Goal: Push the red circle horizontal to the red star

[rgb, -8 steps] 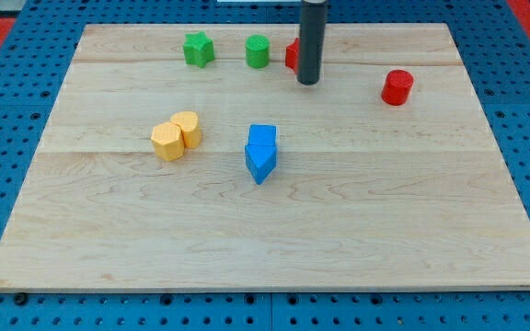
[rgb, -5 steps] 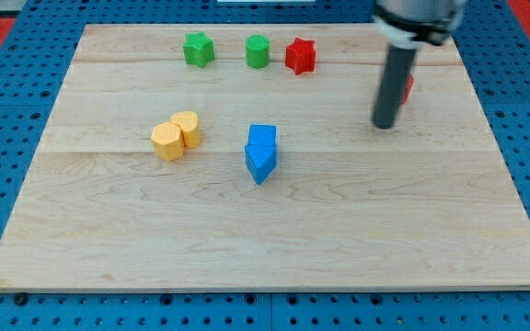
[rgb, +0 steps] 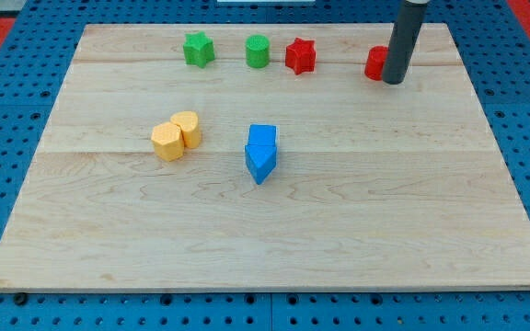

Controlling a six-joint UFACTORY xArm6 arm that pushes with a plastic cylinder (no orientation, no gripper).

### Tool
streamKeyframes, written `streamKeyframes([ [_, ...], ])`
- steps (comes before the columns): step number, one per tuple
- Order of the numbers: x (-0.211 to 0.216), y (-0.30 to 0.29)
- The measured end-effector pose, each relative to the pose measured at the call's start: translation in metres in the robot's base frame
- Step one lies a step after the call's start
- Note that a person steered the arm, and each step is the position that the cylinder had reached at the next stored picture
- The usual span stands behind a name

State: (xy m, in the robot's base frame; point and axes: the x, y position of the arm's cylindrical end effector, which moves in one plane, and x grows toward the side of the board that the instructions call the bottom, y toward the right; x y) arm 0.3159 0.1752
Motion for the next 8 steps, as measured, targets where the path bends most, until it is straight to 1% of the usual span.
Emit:
streamKeyframes([
  [1, -0.019, 0.002],
  [2, -0.015, 0.006],
  [3, -0.018, 0.030],
  [4, -0.033, 0.035],
  [7, -0.055, 0.028],
  [8, -0.055, 0.007],
])
